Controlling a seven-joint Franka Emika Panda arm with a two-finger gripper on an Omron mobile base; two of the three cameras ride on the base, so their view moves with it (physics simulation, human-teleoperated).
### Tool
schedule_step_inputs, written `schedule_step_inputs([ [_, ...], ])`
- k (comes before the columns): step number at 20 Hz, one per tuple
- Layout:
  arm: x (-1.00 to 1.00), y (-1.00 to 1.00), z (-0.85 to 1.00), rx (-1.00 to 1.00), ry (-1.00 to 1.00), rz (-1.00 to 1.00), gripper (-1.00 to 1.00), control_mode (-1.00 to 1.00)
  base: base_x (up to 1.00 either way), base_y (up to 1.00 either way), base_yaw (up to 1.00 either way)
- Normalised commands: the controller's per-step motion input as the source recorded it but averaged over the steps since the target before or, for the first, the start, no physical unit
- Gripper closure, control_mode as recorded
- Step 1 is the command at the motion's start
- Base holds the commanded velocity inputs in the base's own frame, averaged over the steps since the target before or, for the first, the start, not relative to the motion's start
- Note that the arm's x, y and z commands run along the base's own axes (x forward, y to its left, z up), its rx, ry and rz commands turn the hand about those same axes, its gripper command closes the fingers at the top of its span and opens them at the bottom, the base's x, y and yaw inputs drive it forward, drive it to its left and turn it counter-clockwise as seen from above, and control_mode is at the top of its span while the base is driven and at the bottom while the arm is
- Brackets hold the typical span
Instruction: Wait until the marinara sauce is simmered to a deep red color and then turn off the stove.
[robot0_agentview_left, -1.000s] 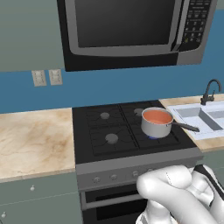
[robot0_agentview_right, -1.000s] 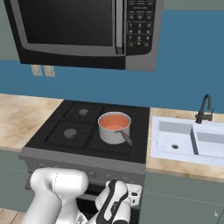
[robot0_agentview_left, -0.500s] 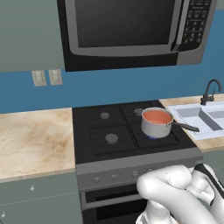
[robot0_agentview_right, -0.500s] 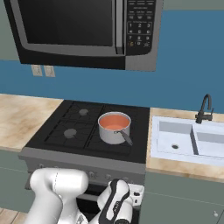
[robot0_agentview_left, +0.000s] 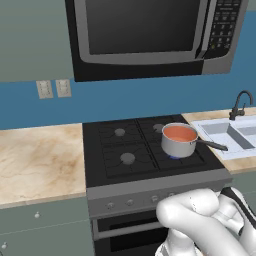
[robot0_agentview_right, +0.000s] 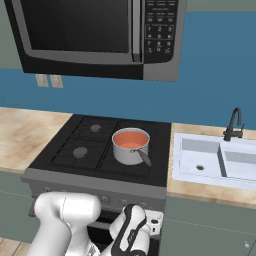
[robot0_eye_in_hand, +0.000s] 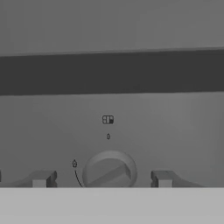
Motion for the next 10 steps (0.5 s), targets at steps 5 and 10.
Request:
schedule_step_inputs([
  [5,0.00,0.00,0.04,0.00,0.00,0.00,-1.00,-1.00,0.00,0.00,0.00],
  [10,0.00,0.00,0.04,0.00,0.00,0.00,1.00,-1.00,0.00,0.00,0.00],
])
